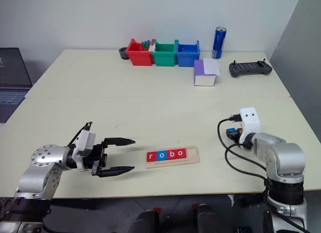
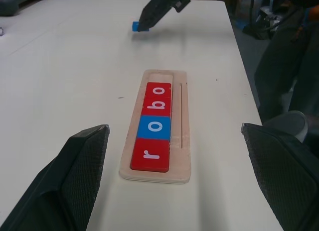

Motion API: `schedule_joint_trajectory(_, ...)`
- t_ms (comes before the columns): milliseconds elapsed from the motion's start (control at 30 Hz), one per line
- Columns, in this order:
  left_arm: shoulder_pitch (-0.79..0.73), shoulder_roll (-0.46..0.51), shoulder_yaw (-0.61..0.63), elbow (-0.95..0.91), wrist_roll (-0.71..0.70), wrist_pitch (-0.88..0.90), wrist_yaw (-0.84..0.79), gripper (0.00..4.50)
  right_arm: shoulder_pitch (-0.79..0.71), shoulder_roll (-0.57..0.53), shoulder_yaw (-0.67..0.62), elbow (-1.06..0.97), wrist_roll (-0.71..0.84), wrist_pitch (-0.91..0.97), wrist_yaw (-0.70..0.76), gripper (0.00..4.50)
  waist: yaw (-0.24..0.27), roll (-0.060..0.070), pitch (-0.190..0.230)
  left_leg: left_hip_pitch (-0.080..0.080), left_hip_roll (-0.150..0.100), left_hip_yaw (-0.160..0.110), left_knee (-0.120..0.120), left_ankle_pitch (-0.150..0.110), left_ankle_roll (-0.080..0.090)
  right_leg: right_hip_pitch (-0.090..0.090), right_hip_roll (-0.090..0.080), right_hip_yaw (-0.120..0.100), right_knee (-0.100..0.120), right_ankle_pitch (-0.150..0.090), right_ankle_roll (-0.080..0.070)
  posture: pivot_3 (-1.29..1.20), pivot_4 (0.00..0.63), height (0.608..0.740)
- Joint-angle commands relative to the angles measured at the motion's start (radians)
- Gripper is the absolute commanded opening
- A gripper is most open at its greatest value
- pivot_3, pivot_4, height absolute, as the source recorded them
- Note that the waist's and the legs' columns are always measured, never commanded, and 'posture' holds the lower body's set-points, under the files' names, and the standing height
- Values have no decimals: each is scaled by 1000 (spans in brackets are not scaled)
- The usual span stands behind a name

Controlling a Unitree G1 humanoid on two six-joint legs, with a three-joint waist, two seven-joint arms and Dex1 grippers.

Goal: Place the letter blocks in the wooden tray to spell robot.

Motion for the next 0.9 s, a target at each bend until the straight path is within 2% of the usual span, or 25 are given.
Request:
schedule_joint_trajectory(33,-27,9,5,-25,-14,13,1,4500,17,35,-18,-118,-15,91,-46,1459,0,0,0,0,0,0,0,0,0,0,0,0,0,0,0,0,150,740)
schedule_joint_trajectory(367,-51,0,-4,10,-3,1,-17,4500,40,56,10,-102,-43,96,-86,1459,-3,0,0,0,0,0,0,0,0,0,0,0,0,-2,-4,0,150,740)
schedule_joint_trajectory(400,-49,0,-4,12,-3,-3,-19,4500,34,54,9,-99,-43,98,-86,2177,-3,0,0,0,0,0,0,0,0,0,0,0,0,-2,-4,0,150,740)
schedule_joint_trajectory(433,-47,0,-3,14,-2,-6,-20,4500,29,52,8,-97,-42,99,-85,2412,-4,0,0,0,0,0,0,0,0,0,0,0,0,-2,-4,0,150,740)
schedule_joint_trajectory(600,-39,0,1,15,0,-12,-22,4500,-15,17,3,-99,-29,121,-62,4156,-6,0,0,0,0,0,0,0,0,0,0,0,0,-2,-4,0,150,740)
schedule_joint_trajectory(633,-39,0,1,15,0,-13,-22,4500,-33,-17,-3,-97,-13,126,-41,4464,-6,0,0,0,0,0,0,0,0,0,0,0,0,-2,-4,0,150,740)
schedule_joint_trajectory(767,-39,-1,3,15,1,-13,-20,4500,-102,-201,-12,-76,68,130,86,4464,-6,0,0,0,0,0,0,0,0,0,0,0,-1,-2,-4,0,150,740)
schedule_joint_trajectory(833,-43,-1,2,20,3,-15,-21,4500,-103,-384,38,-53,126,-11,265,4464,-5,0,0,0,0,0,0,0,0,0,0,0,-1,-3,-4,0,150,740)
schedule_joint_trajectory(900,-48,-4,-1,23,4,-17,-19,4500,-69,-503,74,-14,154,-184,425,4464,-4,0,0,0,0,0,-2,0,0,0,0,-1,-3,-3,-5,0,150,740)
